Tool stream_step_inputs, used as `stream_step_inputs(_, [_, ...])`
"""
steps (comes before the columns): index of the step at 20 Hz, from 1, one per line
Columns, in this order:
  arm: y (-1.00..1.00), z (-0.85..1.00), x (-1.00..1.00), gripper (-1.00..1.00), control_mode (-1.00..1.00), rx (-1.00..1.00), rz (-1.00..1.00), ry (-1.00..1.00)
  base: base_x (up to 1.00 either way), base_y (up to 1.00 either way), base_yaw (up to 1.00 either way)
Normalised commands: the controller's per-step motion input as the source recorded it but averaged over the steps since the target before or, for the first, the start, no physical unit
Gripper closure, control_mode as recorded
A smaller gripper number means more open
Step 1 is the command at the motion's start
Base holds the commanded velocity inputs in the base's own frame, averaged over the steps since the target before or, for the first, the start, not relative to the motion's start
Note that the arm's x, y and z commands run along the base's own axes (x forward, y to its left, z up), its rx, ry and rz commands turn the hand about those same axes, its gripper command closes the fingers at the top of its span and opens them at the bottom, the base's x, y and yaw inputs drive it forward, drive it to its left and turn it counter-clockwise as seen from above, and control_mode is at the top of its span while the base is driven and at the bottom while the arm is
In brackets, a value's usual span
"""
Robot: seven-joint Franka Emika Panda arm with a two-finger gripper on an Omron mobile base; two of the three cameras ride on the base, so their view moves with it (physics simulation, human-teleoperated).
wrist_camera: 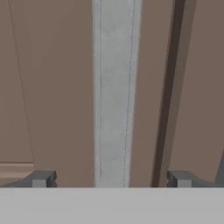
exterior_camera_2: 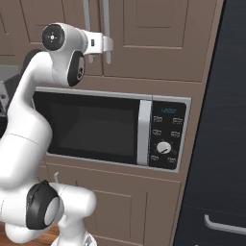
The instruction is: Move the bowls from the cabinet to the plates on the dining table.
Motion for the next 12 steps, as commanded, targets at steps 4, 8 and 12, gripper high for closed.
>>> stream_step_inputs(4, [0.00, 0.00, 0.33, -1.00, -1.00, 0.04, 0.03, 0.00, 0.00, 0.00, 0.00])
stream_step_inputs(8, [0.02, -0.02, 0.33, 1.00, -1.00, 0.03, 0.02, 0.00, 0.00, 0.00, 0.00])
stream_step_inputs(12, [0.14, -0.11, 0.25, 1.00, -1.00, 0.01, 0.00, -0.02, 0.00, 0.00, 0.00])
